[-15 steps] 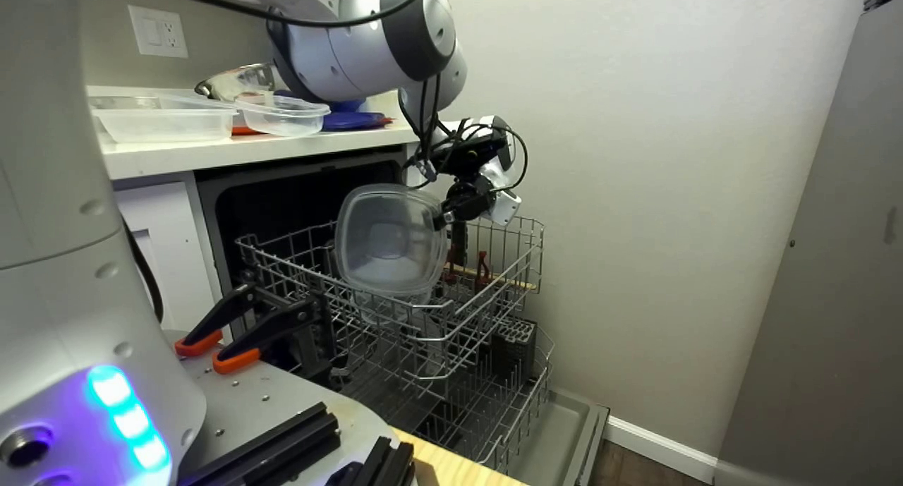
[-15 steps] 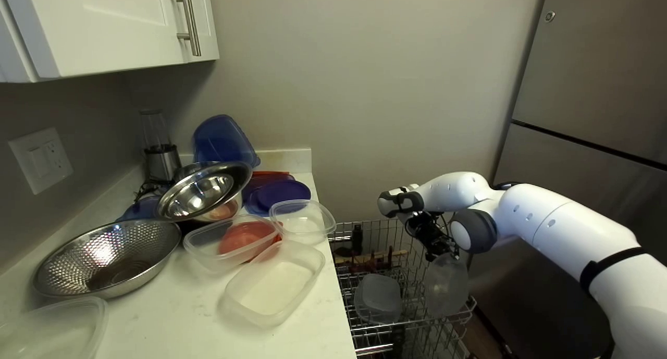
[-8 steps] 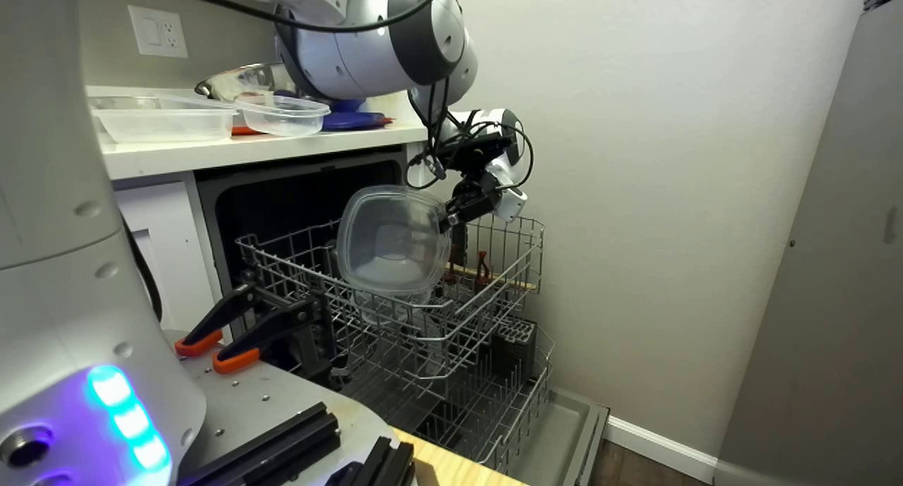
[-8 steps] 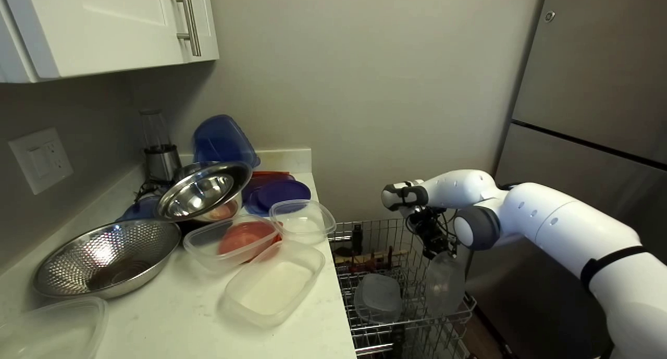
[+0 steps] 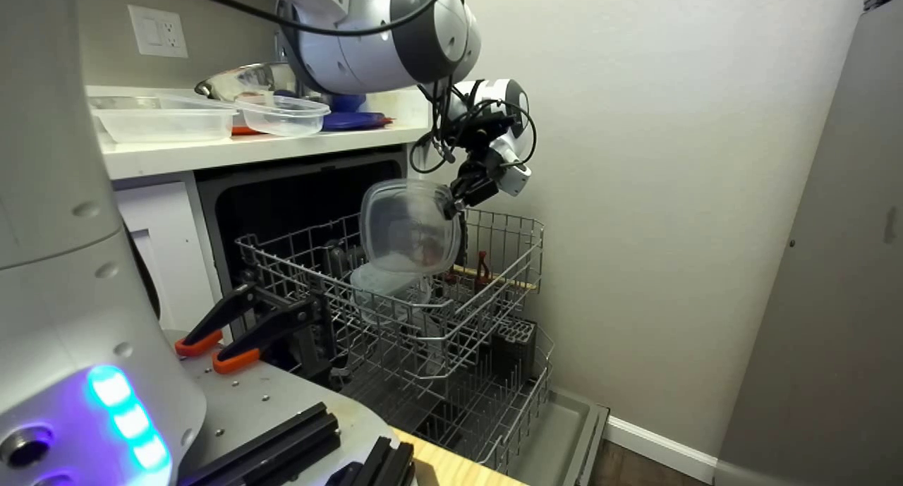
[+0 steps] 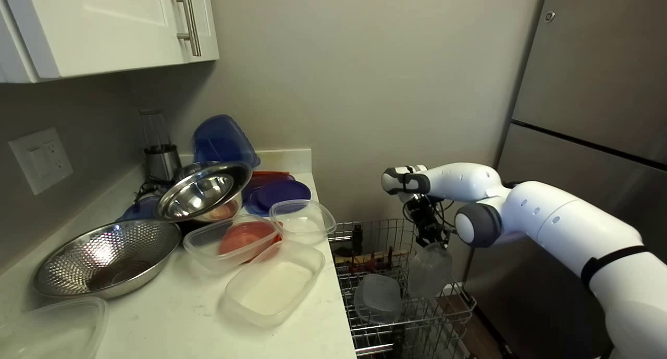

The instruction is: Put one clear bowl from the counter on the rack.

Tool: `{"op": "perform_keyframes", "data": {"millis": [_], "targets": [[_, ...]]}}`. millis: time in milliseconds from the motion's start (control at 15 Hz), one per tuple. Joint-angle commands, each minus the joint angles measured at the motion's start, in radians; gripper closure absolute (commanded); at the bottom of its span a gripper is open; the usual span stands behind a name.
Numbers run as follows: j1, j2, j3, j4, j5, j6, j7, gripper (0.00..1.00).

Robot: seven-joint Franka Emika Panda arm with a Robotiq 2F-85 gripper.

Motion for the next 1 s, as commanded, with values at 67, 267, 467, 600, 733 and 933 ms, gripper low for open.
{"op": "perform_keyframes", "data": {"millis": [67,267,467,600,733,933], "targets": [[-0.016,0.007,0.037,-0.088,0.029,0.068,0.042,0.98],[-0.026,0.020,0.039,-0.136,0.039,0.099,0.059,0.98],[-0.036,0.028,0.032,-0.167,0.058,0.091,0.096,0.98],[-0.046,0.030,0.029,-0.178,0.085,0.076,0.140,0.98],[-0.054,0.030,0.025,-0.189,0.112,0.067,0.186,0.98],[-0.057,0.030,0.018,-0.210,0.134,0.092,0.227,0.98]]}}
